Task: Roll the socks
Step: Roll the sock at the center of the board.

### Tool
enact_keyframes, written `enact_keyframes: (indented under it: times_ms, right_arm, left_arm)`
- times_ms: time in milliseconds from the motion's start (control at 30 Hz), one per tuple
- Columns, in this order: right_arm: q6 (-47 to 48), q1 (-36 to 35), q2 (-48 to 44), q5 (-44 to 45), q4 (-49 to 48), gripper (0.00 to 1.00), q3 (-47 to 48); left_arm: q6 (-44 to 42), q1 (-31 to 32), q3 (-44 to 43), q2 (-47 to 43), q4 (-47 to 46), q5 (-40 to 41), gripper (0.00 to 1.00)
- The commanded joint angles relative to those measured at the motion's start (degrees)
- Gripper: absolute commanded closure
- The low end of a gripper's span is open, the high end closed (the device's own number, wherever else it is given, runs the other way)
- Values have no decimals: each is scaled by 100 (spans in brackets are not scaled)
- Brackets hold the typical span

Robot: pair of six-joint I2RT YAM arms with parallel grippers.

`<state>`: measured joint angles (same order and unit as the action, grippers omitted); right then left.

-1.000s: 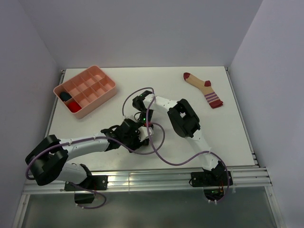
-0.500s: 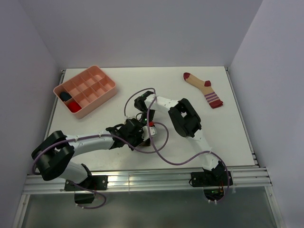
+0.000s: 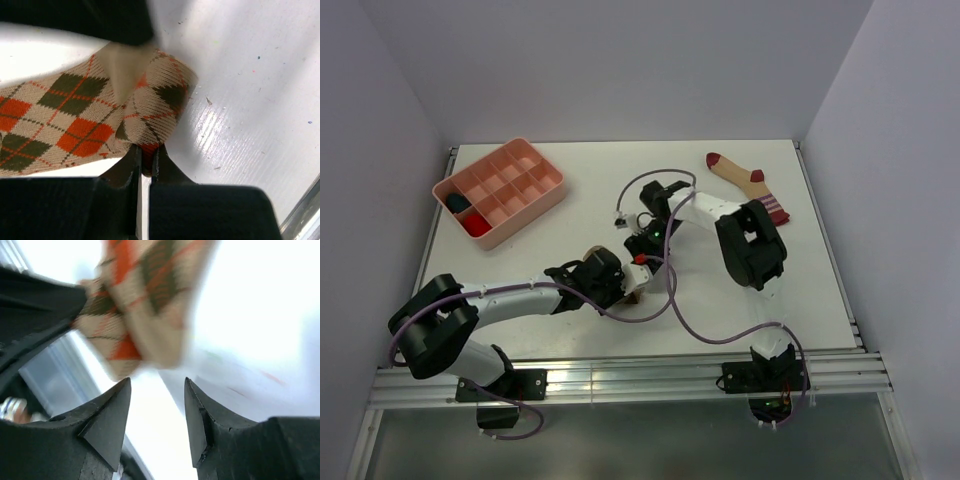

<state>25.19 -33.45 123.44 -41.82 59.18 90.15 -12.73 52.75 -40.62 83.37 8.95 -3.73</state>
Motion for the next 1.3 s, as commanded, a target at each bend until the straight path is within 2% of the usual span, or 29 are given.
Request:
enact_keyframes:
  times_ms: [0,200,367,733,933,967,1033,1067,1100,1167,1267]
  right_arm:
    - [-716,322,-601,472,-1363,46,-190]
    - [-1182,322,-654,587,-2005,46,-314]
    - [-1376,181,-549,623,-2244,42,-191]
    - [-1561,-521,154,1079,-2209,37,380]
    - [-1701,-697,453,1474,-2147,39,565]
    - [-1710,-741,514,1580,-2130,41,574]
    - [-1780,-742,550,1642,-2121,56,556]
    - [-1789,-724,541,1694,-2156,65,495]
    - [-1842,-715,524,1704,-2191,82,451]
    - [-1930,-663,436,1721,-2305,98,303]
    - [-2166,-400,243,1826,-2437,100,109]
  left_arm:
    - [8,60,-69,30,46,-181,99]
    - [-1,51,-42,-5,45,-190,99]
    - [-10,51,-42,3,45,-207,99]
    - [-1,51,-16,-49,10,-207,99]
    - [-1,51,-16,-84,10,-208,99]
    - [7,51,-7,-84,10,-207,99]
    - [34,51,-42,-93,28,-181,99]
    - [60,51,-51,-84,45,-181,99]
    - [78,51,-69,-84,54,-190,99]
    - [156,51,-130,-67,80,-242,99]
    - [236,51,-218,12,37,-260,99]
